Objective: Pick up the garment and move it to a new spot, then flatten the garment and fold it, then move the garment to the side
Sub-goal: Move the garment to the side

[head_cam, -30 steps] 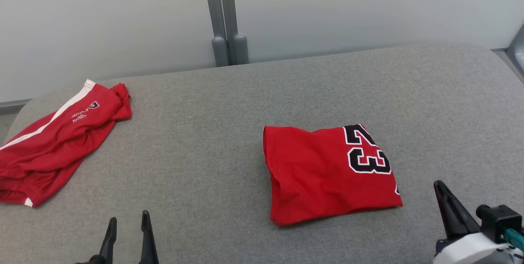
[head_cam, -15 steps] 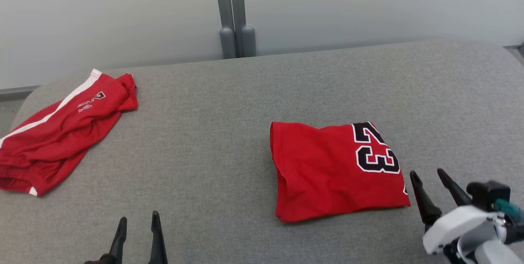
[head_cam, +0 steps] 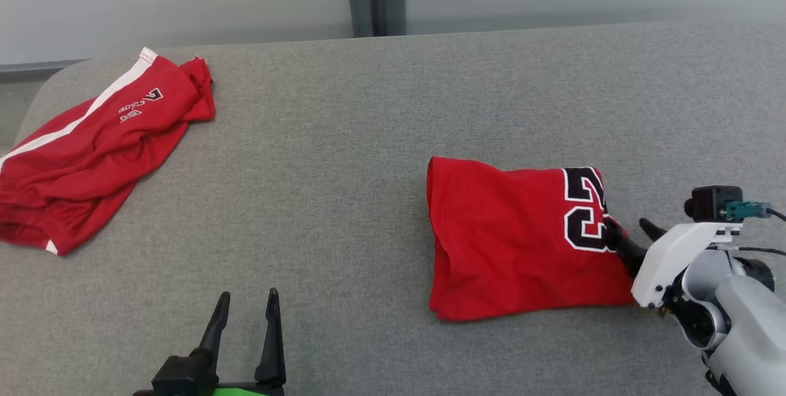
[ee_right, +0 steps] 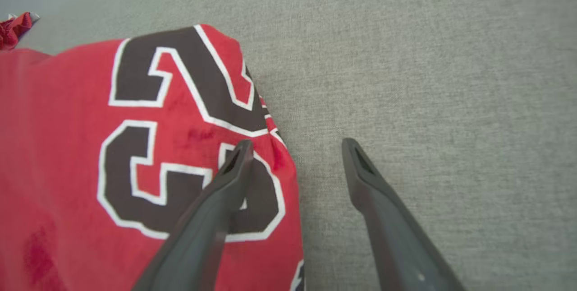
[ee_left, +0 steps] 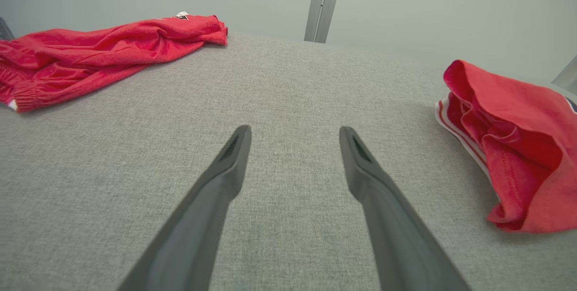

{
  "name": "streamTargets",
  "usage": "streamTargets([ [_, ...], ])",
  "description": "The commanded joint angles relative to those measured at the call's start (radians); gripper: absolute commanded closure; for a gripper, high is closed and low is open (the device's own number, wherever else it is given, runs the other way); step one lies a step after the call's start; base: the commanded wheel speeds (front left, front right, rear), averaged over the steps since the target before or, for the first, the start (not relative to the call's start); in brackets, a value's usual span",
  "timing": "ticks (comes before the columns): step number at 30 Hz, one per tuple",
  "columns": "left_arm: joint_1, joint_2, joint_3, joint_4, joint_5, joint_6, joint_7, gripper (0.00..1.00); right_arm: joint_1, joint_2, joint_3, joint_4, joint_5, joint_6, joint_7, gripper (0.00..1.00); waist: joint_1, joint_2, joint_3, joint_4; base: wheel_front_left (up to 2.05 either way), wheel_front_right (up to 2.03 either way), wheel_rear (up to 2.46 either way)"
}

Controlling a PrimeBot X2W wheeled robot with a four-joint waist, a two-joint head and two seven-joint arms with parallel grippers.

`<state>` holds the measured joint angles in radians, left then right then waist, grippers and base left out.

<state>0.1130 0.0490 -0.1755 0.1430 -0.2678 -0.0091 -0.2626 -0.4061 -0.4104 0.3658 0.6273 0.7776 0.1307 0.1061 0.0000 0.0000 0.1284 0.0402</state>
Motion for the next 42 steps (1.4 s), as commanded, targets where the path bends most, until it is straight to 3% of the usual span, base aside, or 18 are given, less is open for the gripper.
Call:
streamTargets([
  [1, -0.011, 0.003, -0.002, 0.003, -0.003, 0.003, -0.003, 0.0, -0.002, -0.001, 0.028, 0.001, 0.031, 0.0, 0.007, 0.0, 0.0, 0.0, 0.001, 0.009, 0.0, 0.0, 0.0],
  [13, -0.029, 0.003, 0.009, 0.001, 0.009, 0.001, -0.003, 0.0, -0.041, -0.048, 0.181, 0.02, 0.146, 0.0, -0.051, 0.0, 0.0, 0.0, 0.018, 0.003, 0.0, 0.0, 0.0],
  [14, -0.029, 0.003, 0.01, 0.002, 0.011, 0.0, -0.003, 0.0, -0.046, -0.049, 0.189, 0.025, 0.154, 0.0, -0.054, 0.59, 0.0, 0.0, 0.02, 0.003, 0.0, 0.0, 0.0],
  [15, -0.031, 0.003, 0.009, 0.004, 0.013, -0.001, -0.003, 0.0, -0.052, -0.048, 0.195, 0.028, 0.169, 0.0, -0.062, 0.85, 0.0, 0.0, 0.023, 0.004, 0.0, 0.0, 0.0],
  [16, -0.033, 0.003, 0.009, 0.005, 0.014, -0.001, -0.003, 0.0, -0.057, -0.048, 0.201, 0.029, 0.18, 0.0, -0.071, 1.0, 0.0, 0.0, 0.025, 0.004, 0.0, 0.0, 0.0],
  [22, -0.029, 0.003, 0.012, 0.003, 0.009, 0.004, -0.003, 0.0, -0.082, -0.083, 0.214, 0.024, 0.273, 0.0, -0.096, 1.0, 0.0, 0.0, 0.033, 0.001, 0.0, 0.0, 0.0],
  [30, -0.035, 0.003, 0.018, -0.009, 0.0, 0.01, -0.003, 0.0, -0.125, -0.207, 0.169, 0.039, 0.356, 0.0, -0.141, 1.0, 0.0, 0.0, 0.064, -0.027, 0.0, 0.0, 0.0],
  [37, -0.087, 0.003, 0.013, -0.016, 0.029, -0.004, -0.003, 0.0, -0.22, -0.326, 0.119, 0.074, 0.358, 0.0, -0.152, 1.0, 0.0, 0.0, 0.165, -0.058, 0.0, 0.0, 0.0],
  [42, -0.132, 0.003, 0.007, -0.015, 0.057, -0.015, -0.003, 0.0, -0.318, -0.365, 0.093, 0.139, 0.327, 0.0, -0.176, 1.0, 0.0, 0.0, 0.243, -0.066, 0.0, 0.0, 0.0],
])
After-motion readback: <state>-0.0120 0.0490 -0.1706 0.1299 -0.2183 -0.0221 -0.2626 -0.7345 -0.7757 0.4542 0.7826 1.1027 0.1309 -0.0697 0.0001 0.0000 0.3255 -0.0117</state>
